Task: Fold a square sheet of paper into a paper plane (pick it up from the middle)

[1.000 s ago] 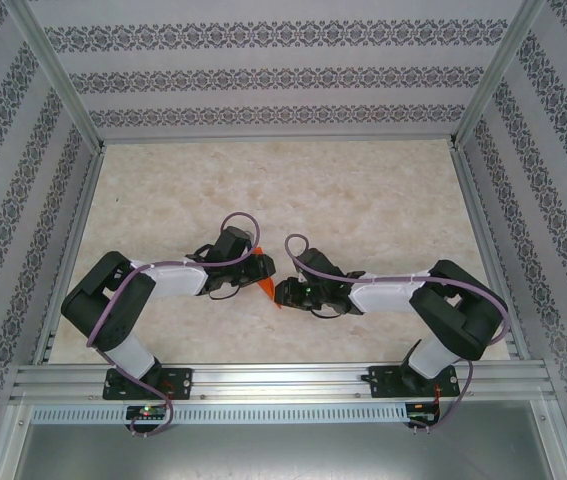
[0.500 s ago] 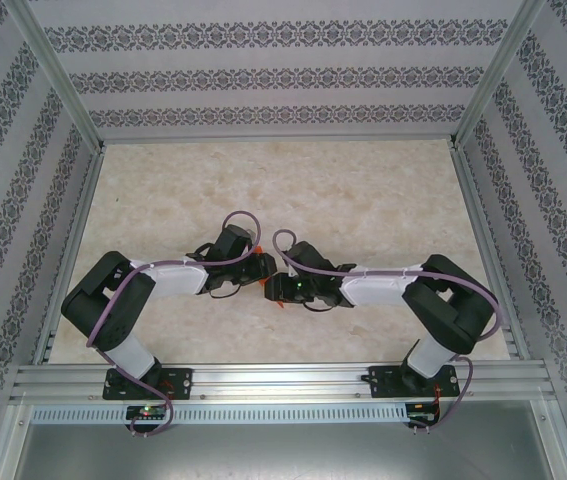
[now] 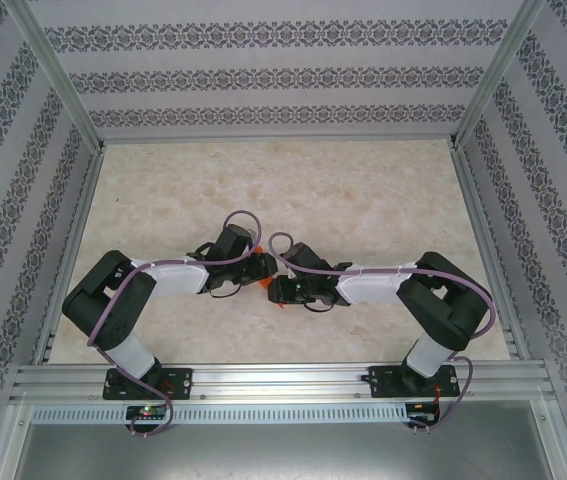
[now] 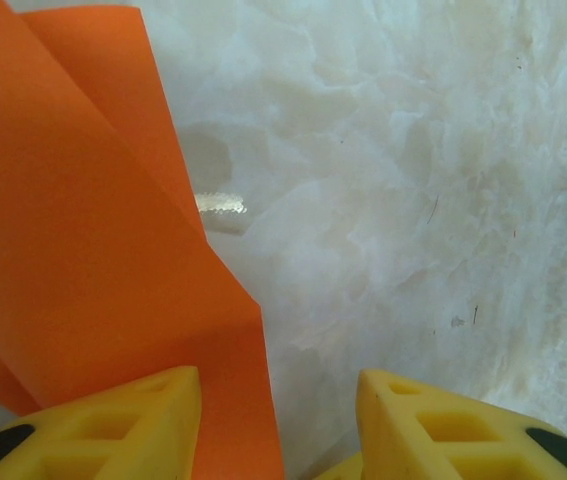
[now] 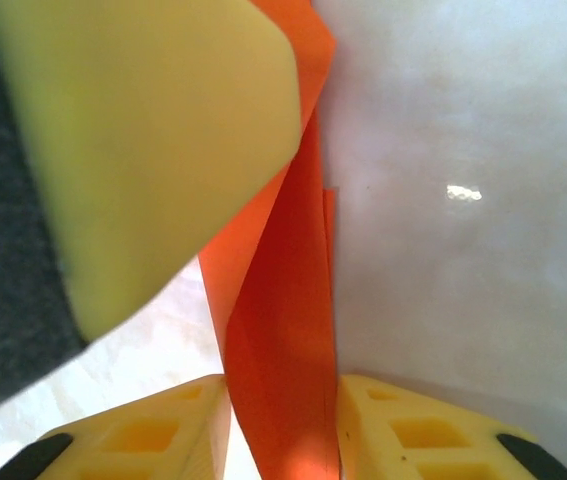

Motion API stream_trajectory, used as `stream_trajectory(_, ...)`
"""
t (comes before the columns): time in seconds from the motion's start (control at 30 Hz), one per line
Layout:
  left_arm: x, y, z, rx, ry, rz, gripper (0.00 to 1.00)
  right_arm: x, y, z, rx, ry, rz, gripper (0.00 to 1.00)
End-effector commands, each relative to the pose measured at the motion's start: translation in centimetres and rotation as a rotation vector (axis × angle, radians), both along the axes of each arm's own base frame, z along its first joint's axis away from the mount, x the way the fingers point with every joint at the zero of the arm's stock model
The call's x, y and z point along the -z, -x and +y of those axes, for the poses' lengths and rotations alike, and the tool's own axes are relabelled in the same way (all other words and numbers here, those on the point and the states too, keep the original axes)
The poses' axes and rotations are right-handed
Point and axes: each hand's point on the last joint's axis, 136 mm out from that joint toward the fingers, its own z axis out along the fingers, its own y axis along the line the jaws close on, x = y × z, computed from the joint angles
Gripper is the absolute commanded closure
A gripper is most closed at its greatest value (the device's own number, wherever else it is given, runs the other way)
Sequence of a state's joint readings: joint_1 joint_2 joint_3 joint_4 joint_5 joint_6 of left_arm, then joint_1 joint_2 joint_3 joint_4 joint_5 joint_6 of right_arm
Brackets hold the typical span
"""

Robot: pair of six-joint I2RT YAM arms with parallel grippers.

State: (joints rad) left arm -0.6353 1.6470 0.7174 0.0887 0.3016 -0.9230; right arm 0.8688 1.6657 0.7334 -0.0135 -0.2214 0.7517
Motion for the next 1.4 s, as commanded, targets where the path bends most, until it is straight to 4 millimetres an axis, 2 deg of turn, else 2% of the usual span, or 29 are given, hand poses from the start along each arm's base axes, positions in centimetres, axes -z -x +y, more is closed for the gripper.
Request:
stream_trajectory(0.0, -0.7, -0.9, -0.4, 0.014, 0.009, -0.025, 0.55, 1.7, 0.5, -0.9, 0.009, 0.061, 0.017, 0.72)
stream_trajectory(0.2, -1.0, -1.1, -0.5, 0.017, 0.011, -0.035, 0.54, 1.7, 0.4, -0.9, 0.043, 0.017, 0.038, 0.79)
stream_trajectory(0.4, -0.2, -1.3, -0.1, 0.005, -0.004, -0.021, 0.54, 1.6, 0.2, -0.9, 0.062, -0.016, 0.054, 0.85)
stream_trajectory(0.77, 1.4, -1.2, 0.1, 0.007, -0.024, 0.006, 0.54, 2.6, 0.3, -1.9, 0.092, 0.049, 0.078, 0.90)
stream_trajectory(0.9, 2.3, -0.6, 0.6, 0.003, -0.042, 0.036, 0.54, 2.6, 0.4, -2.4, 0.110, 0.065, 0.073, 0.90)
stream_trajectory(1.0, 2.8, -0.2, 0.7, 0.009, -0.047, 0.055, 0.55, 1.2, 0.2, -2.0, 0.112, 0.024, 0.046, 0.82)
stream_trajectory(1.2, 2.7, -0.2, 0.6, 0.024, -0.046, 0.055, 0.55, -3.6, -1.2, -2.1, 0.144, -0.077, -0.059, 0.82)
stream_trajectory(1.3, 2.6, -0.3, 0.4, 0.026, -0.042, 0.053, 0.55, -5.1, -0.8, -0.2, 0.079, -0.192, -0.044, 0.93)
stream_trajectory(1.37, 2.5, -0.3, 0.3, 0.031, -0.040, 0.052, 0.55, -5.3, -0.3, 1.4, 0.036, -0.260, -0.012, 0.96)
